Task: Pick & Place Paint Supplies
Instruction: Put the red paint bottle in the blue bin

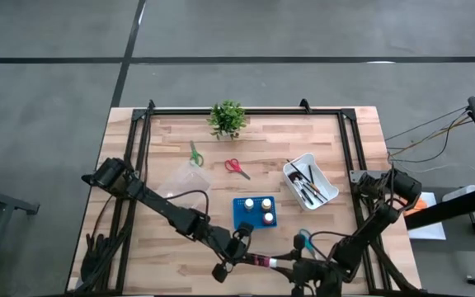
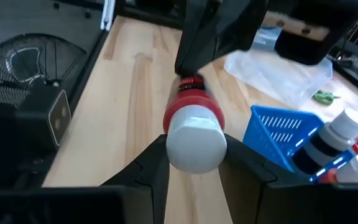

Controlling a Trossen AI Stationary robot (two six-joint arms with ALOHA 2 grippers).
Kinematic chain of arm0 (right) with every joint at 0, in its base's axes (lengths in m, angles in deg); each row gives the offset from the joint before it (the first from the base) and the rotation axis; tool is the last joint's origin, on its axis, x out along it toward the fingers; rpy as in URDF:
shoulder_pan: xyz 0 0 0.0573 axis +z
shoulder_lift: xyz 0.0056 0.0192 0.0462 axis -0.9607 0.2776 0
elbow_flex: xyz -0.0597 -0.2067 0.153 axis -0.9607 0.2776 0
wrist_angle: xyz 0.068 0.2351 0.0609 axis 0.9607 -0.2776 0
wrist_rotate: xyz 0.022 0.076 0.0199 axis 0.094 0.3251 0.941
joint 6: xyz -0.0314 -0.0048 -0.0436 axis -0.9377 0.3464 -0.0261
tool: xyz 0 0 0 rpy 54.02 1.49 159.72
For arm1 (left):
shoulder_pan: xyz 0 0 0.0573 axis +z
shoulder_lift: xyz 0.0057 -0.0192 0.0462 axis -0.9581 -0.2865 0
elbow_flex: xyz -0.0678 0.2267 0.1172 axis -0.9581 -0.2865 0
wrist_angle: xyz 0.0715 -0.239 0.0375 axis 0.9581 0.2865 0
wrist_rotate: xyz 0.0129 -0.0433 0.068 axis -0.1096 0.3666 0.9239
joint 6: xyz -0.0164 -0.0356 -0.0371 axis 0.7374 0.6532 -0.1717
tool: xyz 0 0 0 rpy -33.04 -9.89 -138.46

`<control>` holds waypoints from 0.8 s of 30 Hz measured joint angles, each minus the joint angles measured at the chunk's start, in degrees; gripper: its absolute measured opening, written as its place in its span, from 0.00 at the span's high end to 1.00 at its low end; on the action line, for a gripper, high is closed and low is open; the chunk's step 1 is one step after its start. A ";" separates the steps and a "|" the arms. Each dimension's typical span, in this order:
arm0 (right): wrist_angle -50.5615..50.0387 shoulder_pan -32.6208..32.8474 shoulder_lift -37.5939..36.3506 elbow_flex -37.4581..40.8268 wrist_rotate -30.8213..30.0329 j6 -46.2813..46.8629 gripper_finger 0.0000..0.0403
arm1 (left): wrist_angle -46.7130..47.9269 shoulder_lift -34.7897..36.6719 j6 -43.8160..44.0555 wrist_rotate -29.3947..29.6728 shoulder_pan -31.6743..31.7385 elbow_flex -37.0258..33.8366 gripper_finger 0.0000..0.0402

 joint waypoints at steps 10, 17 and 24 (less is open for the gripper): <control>7.99 -0.04 -0.17 -0.01 -0.44 -8.46 0.82 | -0.91 -0.11 -0.04 0.30 0.00 -0.20 0.99; 9.13 -0.04 -0.39 -0.03 -0.29 -11.25 0.97 | -0.98 0.43 -1.38 1.15 -0.15 -0.23 0.99; 8.96 -0.02 -0.39 0.01 0.64 -10.72 0.97 | -0.23 0.59 -1.71 1.34 -0.20 -0.23 0.99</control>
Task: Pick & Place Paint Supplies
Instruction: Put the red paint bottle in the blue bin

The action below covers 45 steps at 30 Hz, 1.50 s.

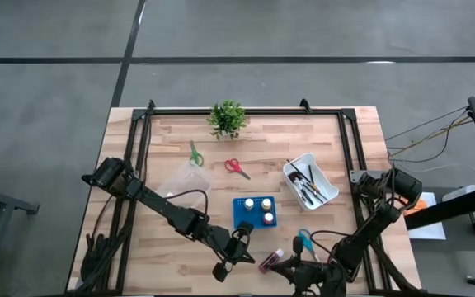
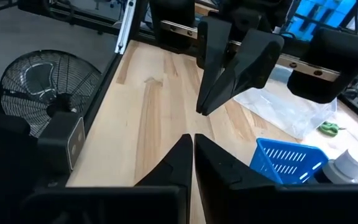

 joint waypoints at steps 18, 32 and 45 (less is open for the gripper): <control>-23.72 1.11 -1.88 0.65 10.89 17.26 0.48 | 2.27 0.02 2.07 -0.02 -0.22 -0.02 0.87; -23.50 -5.25 -1.95 6.68 16.98 12.25 0.36 | 2.16 0.09 1.69 -0.03 -0.24 -0.02 0.79; -16.93 -6.21 -1.95 9.25 21.85 9.16 0.36 | 2.20 0.09 1.69 -0.04 -0.24 -0.04 0.79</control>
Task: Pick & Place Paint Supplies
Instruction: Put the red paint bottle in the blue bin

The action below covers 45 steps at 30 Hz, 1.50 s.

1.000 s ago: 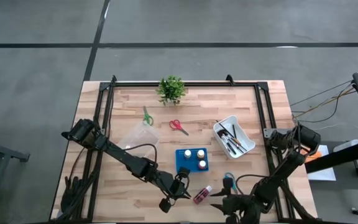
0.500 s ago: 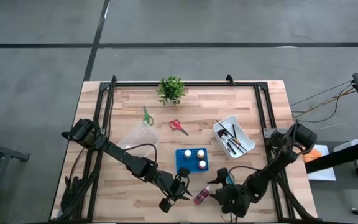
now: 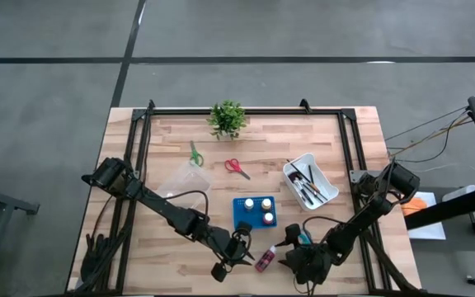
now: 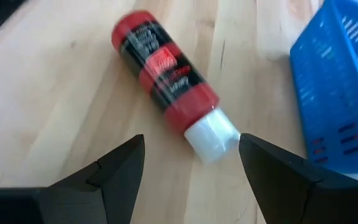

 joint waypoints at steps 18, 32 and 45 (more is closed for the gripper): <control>3.96 -7.49 0.00 0.05 17.12 -9.15 0.36 | 0.46 0.00 0.00 -0.66 -0.02 -0.02 0.79; 3.63 -7.28 0.02 0.13 21.20 -5.17 0.71 | 0.39 0.00 -0.02 -0.66 -0.02 -0.31 0.79; 4.21 -3.83 -3.55 -1.08 12.85 -5.20 0.73 | 0.41 0.00 -1.15 -4.52 -0.67 -0.31 0.79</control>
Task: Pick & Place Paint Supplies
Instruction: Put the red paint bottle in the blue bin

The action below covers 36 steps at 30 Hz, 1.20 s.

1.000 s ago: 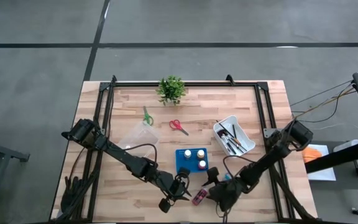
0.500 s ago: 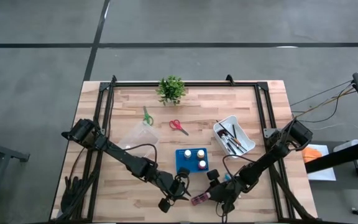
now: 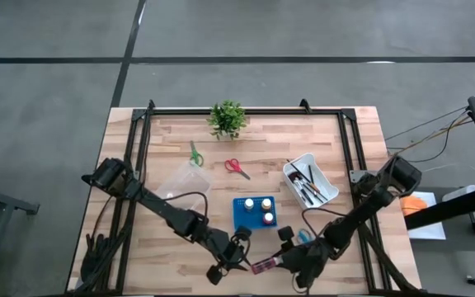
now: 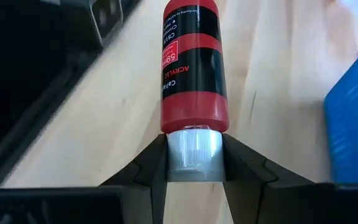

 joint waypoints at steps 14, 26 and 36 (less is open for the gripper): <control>0.85 0.13 -1.98 -3.25 -6.15 -7.24 0.73 | -2.60 0.93 -6.33 13.34 -4.03 0.07 0.79; 1.84 0.09 -1.98 -3.36 -10.92 -4.78 0.73 | -1.34 1.83 -8.14 19.90 -6.85 0.07 0.33; 5.37 -0.10 -1.98 -3.38 -12.36 -5.91 0.73 | -1.79 1.83 -9.26 28.05 -6.76 0.07 0.22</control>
